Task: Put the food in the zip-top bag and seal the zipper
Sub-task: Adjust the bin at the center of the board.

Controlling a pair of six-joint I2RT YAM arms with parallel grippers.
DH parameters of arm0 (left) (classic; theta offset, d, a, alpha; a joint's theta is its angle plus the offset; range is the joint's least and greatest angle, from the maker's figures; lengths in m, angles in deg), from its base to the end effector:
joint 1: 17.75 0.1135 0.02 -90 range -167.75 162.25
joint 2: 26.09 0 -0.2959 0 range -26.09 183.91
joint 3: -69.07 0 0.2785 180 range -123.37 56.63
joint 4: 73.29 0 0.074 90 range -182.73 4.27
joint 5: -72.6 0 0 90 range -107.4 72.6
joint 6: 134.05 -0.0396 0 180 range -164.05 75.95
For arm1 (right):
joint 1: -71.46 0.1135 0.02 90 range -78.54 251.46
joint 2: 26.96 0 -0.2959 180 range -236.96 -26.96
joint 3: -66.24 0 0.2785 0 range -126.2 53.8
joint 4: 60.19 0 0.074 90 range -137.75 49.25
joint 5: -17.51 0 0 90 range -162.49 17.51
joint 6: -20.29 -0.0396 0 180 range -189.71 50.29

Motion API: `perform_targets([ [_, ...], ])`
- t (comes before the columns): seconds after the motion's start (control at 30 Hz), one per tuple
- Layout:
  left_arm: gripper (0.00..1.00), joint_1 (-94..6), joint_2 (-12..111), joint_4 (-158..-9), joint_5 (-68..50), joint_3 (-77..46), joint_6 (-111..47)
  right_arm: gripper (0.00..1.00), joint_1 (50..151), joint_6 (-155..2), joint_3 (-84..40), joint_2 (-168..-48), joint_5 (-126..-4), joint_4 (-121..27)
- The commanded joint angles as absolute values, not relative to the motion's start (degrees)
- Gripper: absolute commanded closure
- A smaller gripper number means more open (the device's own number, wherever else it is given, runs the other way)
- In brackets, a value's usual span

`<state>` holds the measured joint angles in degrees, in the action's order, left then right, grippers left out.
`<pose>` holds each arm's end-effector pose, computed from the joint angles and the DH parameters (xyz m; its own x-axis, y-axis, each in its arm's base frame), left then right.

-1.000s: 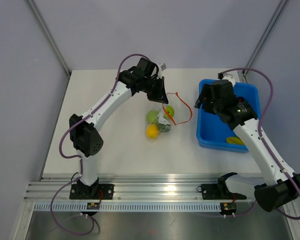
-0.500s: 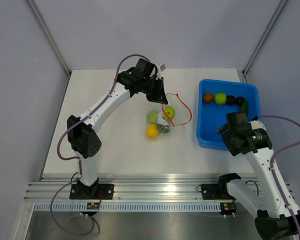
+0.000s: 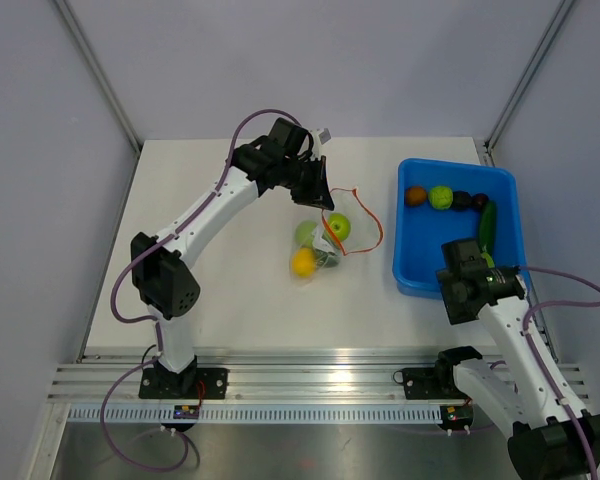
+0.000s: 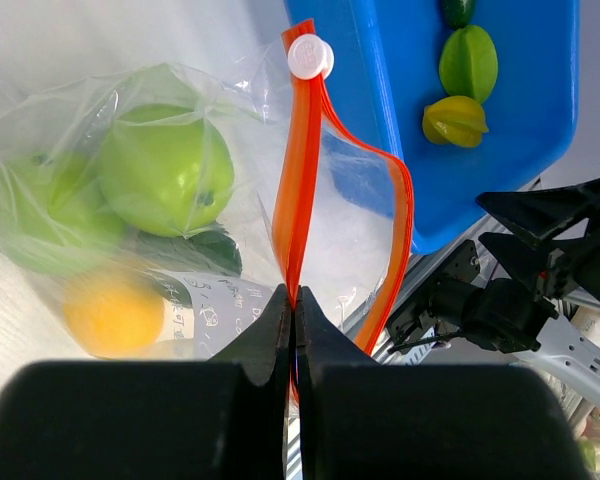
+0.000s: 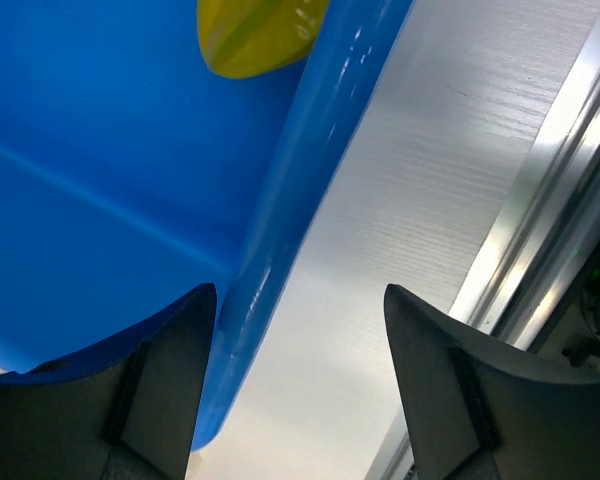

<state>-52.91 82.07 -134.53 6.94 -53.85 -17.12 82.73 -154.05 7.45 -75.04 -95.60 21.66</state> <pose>0.3645 -0.2767 0.3858 -0.8713 0.1090 -0.4786 0.4062 0.7075 -0.5783 0.1322 0.0105 0.2809 -0.1466 0.9041 -0.4015 0.9181 0.2754 0.2850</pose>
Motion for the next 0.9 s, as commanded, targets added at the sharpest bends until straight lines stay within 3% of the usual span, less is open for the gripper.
perform_targets([
  [0.0,1.00,-52.64,78.67,-132.49,7.92,-54.29,-18.22,0.25,81.66,-156.99,9.58,-74.25,-99.64,15.11],
  [0.13,1.00,-52.64,78.59,-132.76,8.09,-54.64,-18.22,0.39,81.13,-153.75,10.03,-74.51,-100.87,11.49],
  [0.17,1.00,-52.64,78.59,-133.02,8.09,-54.64,-18.30,0.53,81.13,-152.95,9.42,-75.12,-101.22,11.49],
  [0.3,1.00,-52.64,78.15,-132.76,7.83,-54.11,-18.30,0.80,81.22,-147.69,3.29,-77.14,-102.80,13.06],
  [0.7,1.00,-52.64,76.39,-131.44,7.56,-52.01,-17.95,0.93,81.13,-135.73,-24.13,-88.04,-105.27,29.75],
  [0.87,1.00,-52.64,75.51,-130.29,7.83,-50.77,-17.42,0.95,81.13,-133.35,-28.29,-91.65,-107.12,32.85],
])
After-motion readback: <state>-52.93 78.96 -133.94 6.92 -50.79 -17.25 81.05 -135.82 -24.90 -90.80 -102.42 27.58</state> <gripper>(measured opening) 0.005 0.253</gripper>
